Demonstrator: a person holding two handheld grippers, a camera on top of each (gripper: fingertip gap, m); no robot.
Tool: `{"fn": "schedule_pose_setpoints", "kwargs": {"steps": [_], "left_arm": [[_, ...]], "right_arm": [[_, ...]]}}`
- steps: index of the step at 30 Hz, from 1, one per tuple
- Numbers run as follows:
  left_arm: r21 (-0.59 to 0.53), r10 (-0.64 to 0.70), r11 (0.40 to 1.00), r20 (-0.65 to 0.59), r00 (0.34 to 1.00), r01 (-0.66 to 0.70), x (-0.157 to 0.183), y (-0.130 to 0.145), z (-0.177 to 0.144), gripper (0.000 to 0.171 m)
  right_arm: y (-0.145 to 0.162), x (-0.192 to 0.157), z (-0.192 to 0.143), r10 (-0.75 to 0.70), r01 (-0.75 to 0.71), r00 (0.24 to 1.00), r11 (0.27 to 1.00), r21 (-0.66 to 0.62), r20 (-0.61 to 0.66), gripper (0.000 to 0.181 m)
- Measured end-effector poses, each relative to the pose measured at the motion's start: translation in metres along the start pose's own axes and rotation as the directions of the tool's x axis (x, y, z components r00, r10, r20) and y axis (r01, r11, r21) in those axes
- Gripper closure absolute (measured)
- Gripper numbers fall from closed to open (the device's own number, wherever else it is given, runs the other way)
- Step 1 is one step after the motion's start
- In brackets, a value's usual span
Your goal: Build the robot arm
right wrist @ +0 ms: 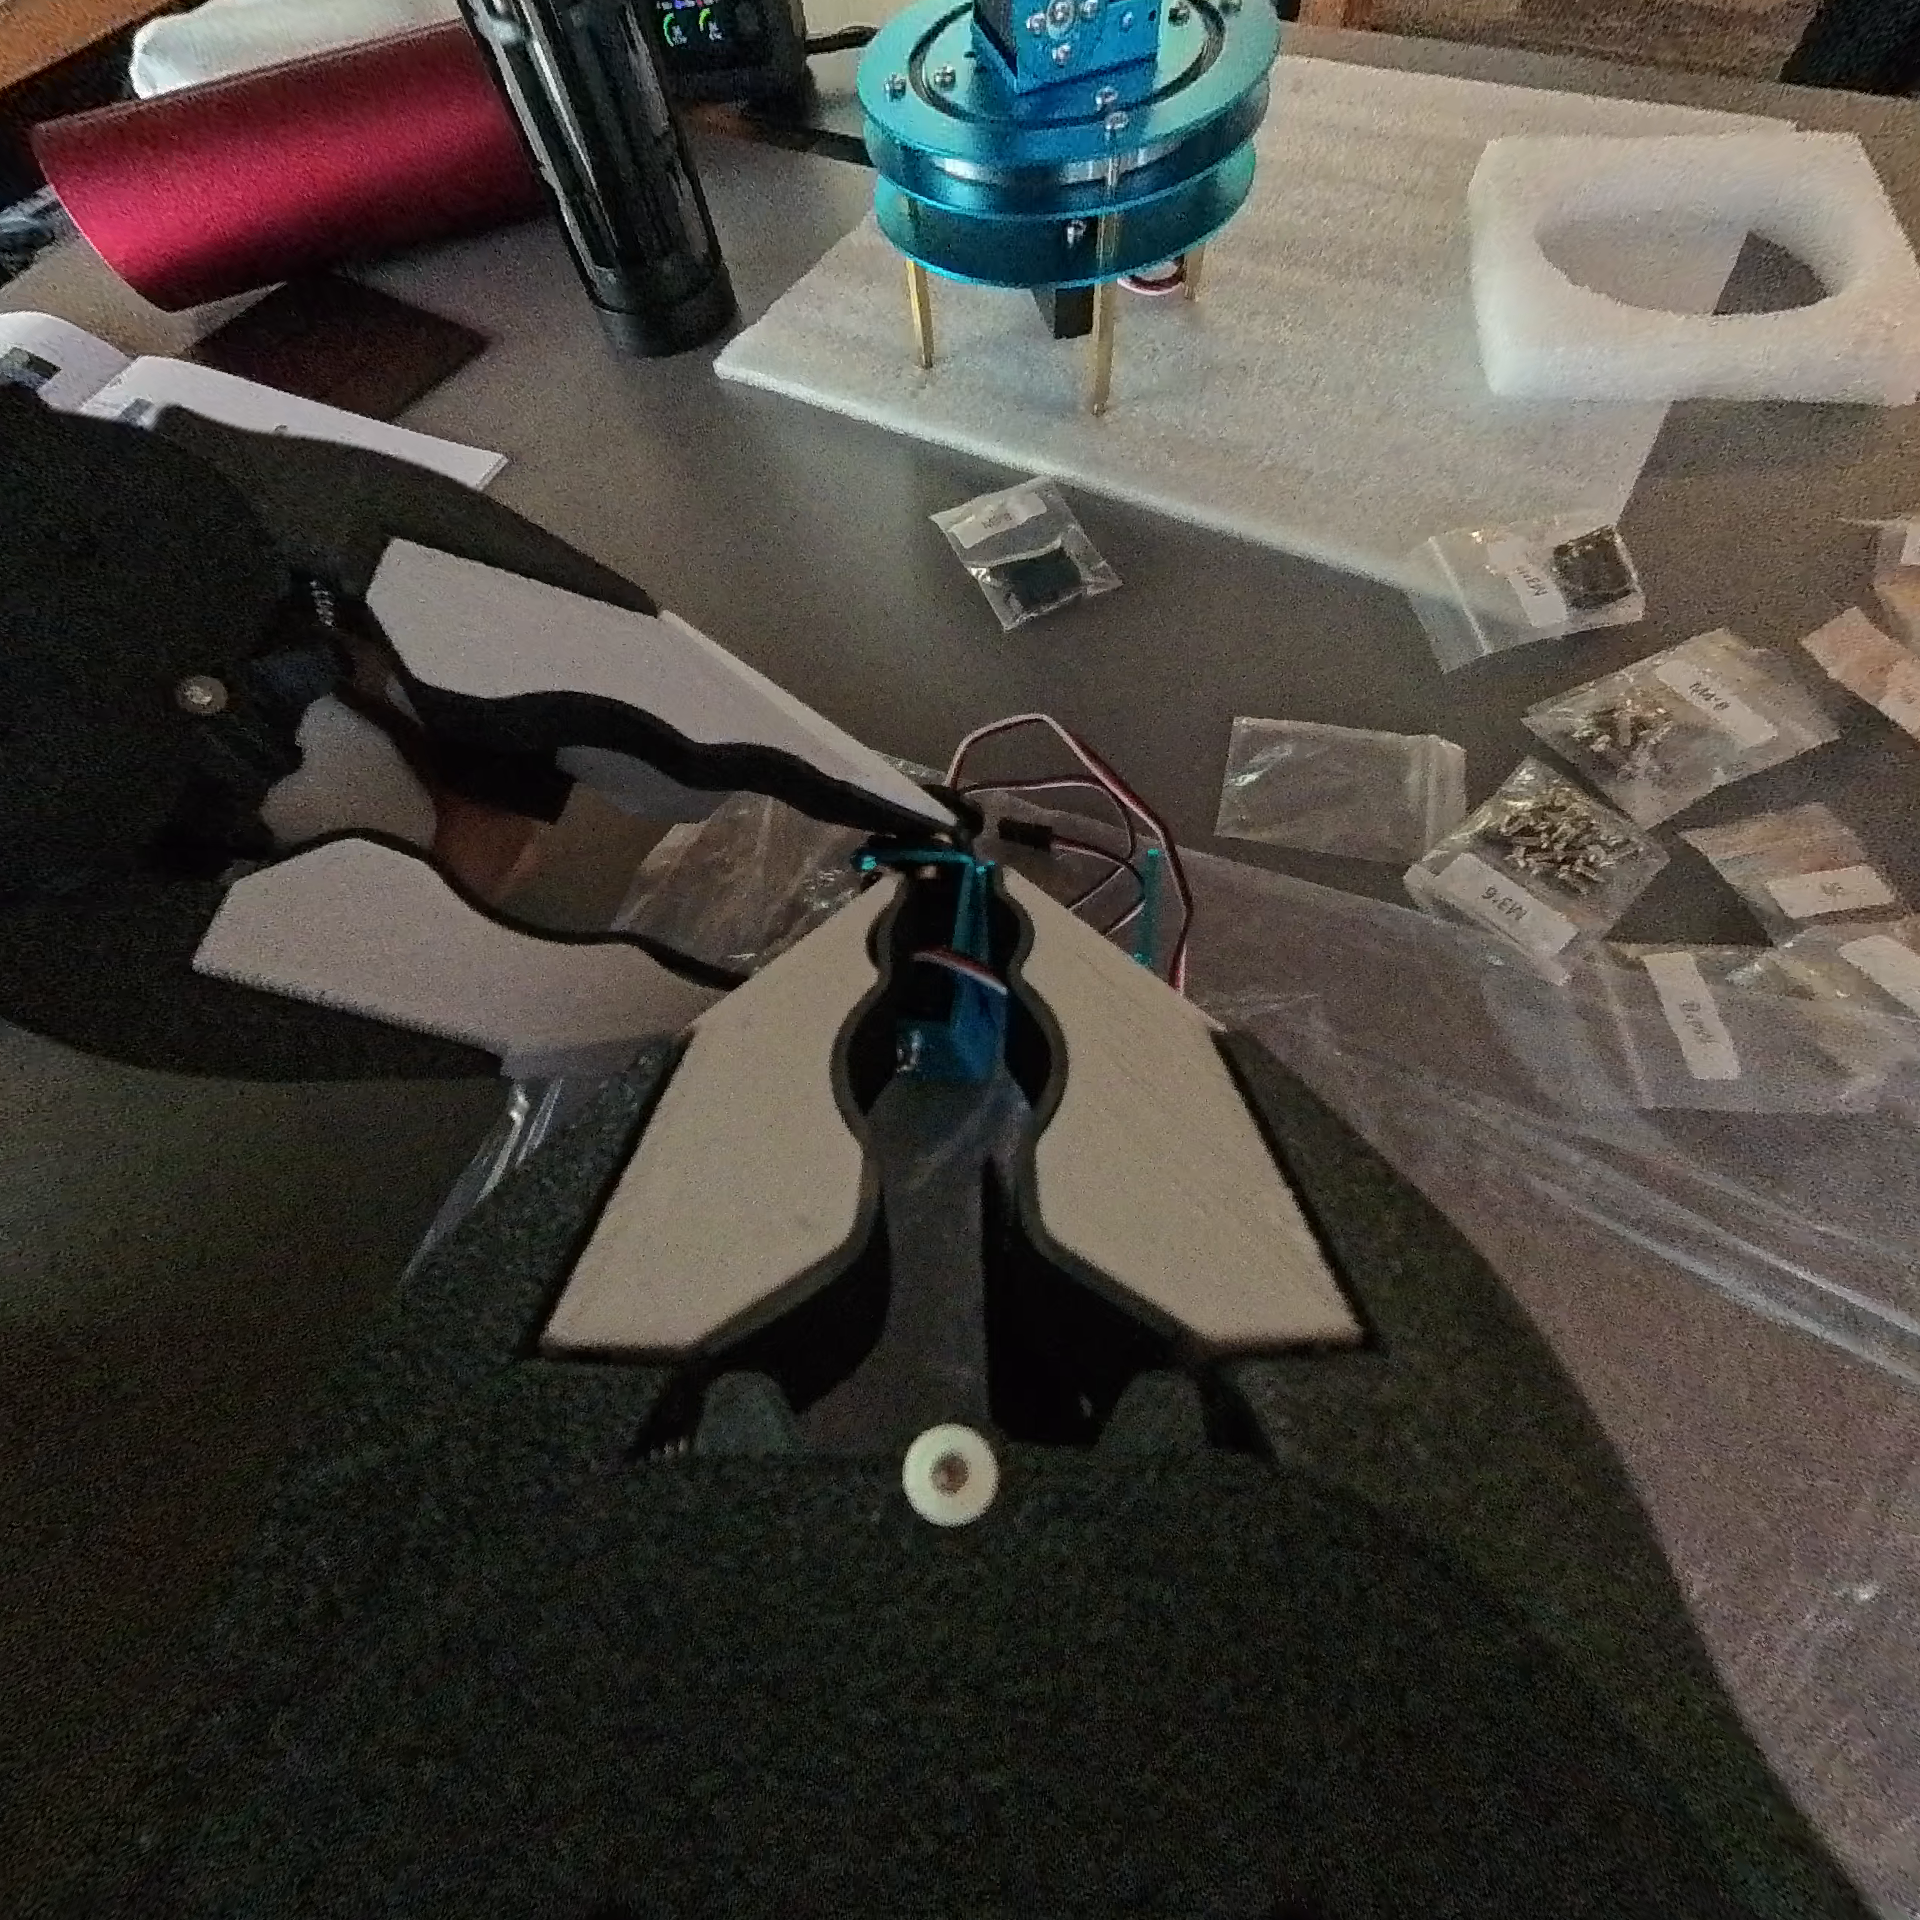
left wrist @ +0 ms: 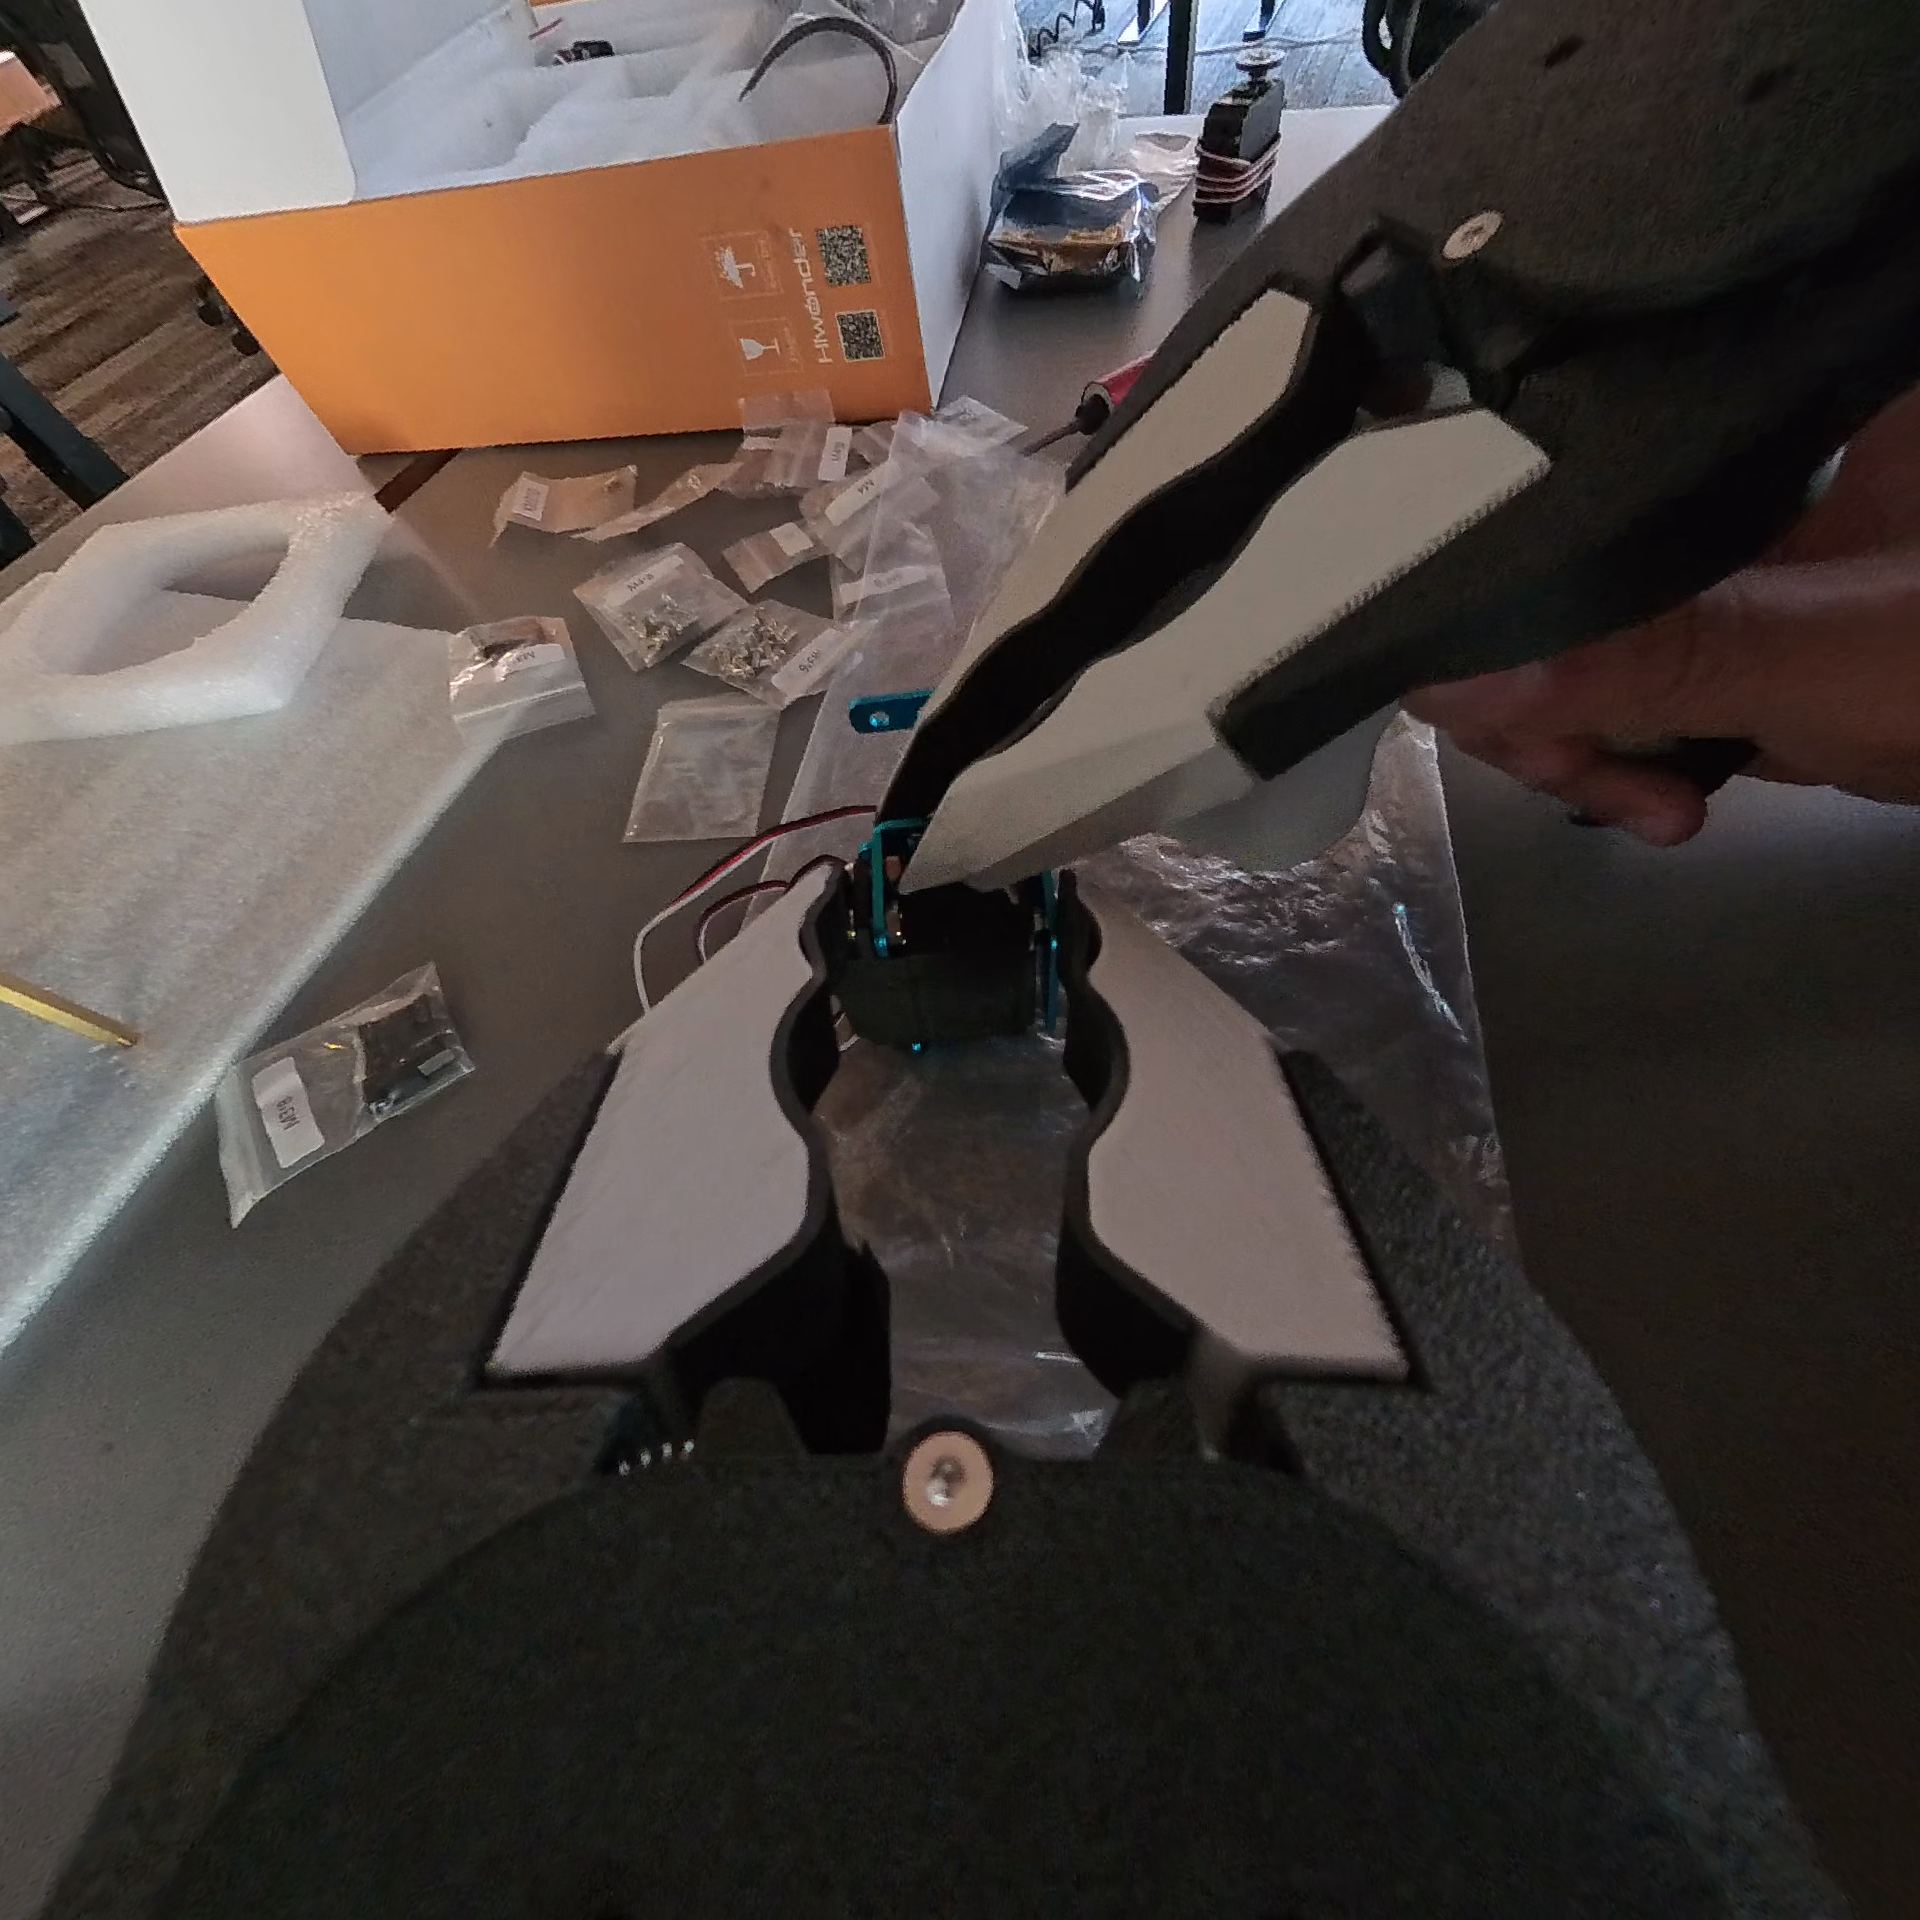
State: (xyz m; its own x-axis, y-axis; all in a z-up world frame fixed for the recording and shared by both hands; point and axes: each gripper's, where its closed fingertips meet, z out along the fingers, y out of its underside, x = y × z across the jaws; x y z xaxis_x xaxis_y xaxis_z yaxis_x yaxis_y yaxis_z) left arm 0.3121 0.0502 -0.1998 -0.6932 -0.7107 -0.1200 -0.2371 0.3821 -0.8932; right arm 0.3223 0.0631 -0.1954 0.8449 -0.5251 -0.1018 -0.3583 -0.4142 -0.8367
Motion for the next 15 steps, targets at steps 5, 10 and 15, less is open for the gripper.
{"fn": "schedule_pose_setpoints", "kwargs": {"steps": [5, 10, 15], "left_arm": [[0.001, -0.002, 1.0, 0.002, 1.0, 0.002, -0.0005, -0.0001, -0.0002, 0.132], [0.001, 0.003, 1.0, 0.002, 1.0, -0.003, -0.0003, -0.0003, 0.0002, 0.132], [0.003, -0.004, 1.0, 0.003, 1.0, 0.004, -0.0013, -0.0007, 0.0007, 0.132]], "right_arm": [[-0.0014, -0.0002, 0.001, 0.08, -0.08, 0.995, 0.997, 0.01, 0.056, 0.17], [-0.0024, -0.0013, 0.001, 0.142, -0.143, 0.988, 0.99, 0.006, 0.058, 0.172], [-0.0042, 0.0002, 0.0014, 0.257, -0.259, 0.962, 0.966, 0.01, 0.088, 0.173]]}}
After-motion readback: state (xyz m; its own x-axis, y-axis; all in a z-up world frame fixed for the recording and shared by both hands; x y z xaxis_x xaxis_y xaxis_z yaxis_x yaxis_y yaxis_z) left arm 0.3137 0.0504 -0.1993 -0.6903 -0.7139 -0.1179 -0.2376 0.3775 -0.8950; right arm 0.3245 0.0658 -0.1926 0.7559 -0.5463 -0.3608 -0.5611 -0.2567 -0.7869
